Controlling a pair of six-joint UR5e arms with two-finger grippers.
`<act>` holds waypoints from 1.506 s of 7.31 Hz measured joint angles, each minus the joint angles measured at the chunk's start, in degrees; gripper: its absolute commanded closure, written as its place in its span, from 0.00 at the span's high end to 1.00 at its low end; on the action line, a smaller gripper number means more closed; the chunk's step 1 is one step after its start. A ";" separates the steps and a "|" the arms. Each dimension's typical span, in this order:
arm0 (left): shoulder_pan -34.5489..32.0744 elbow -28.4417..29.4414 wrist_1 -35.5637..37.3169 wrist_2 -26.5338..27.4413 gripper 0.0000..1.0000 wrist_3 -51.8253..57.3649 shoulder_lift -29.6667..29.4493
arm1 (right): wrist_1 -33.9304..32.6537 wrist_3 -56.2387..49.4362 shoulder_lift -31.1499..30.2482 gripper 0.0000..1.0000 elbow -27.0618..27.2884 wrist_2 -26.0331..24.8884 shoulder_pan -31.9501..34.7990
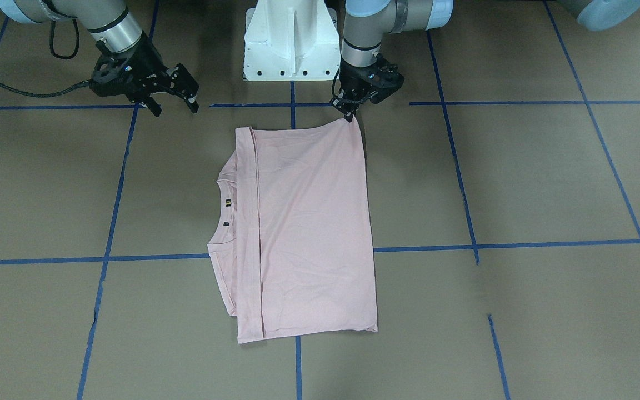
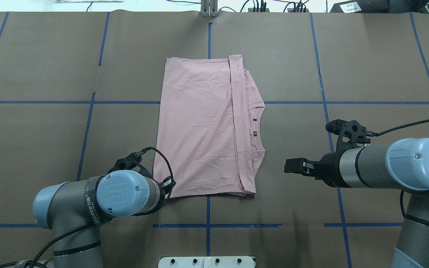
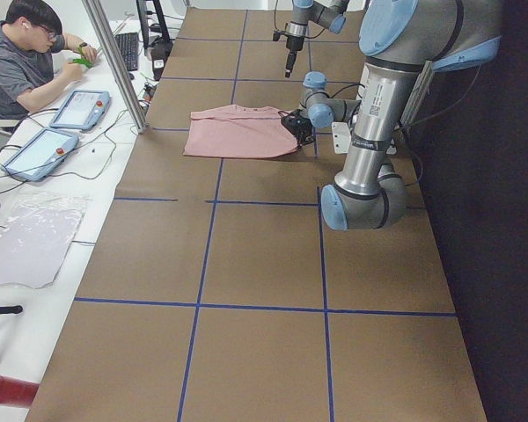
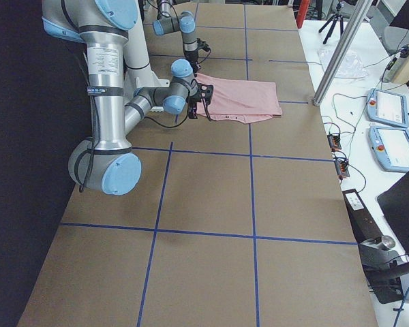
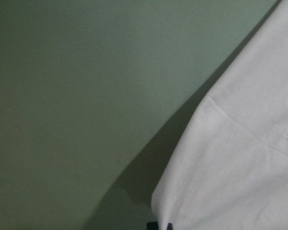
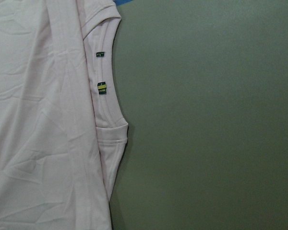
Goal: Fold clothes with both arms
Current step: 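Move the right gripper to the shirt's near edge beside the left gripper, then grasp the shirt's near edge with both grippers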
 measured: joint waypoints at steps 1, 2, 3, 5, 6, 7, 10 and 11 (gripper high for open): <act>0.05 -1.19 1.09 -0.02 0.00 1.94 0.10 | -0.88 2.67 1.06 1.00 -1.49 -0.03 -0.60; 0.07 -1.63 1.50 -0.08 0.00 4.31 0.13 | -2.90 5.99 3.92 1.00 -3.65 -0.17 -1.54; 0.08 -1.75 1.64 -0.13 0.00 6.05 0.13 | -6.90 9.61 8.18 1.00 -5.87 -0.34 -2.80; 0.09 -1.76 1.69 -0.17 0.00 7.12 0.08 | -16.83 14.84 17.24 1.00 -9.65 -1.41 -5.31; 0.09 -1.75 1.70 -0.15 0.00 7.22 0.09 | -18.98 17.03 20.12 1.00 -11.63 -2.94 -6.75; 0.09 -1.71 1.70 -0.12 0.00 7.27 0.10 | -19.77 18.67 22.34 1.00 -13.66 -4.09 -7.62; 0.09 -1.68 1.70 -0.14 0.00 7.27 0.11 | -20.16 20.51 25.86 1.00 -18.41 -5.35 -8.32; 0.09 -1.68 1.70 -0.18 0.00 7.27 0.10 | -20.22 20.54 26.26 1.00 -19.53 -5.58 -8.34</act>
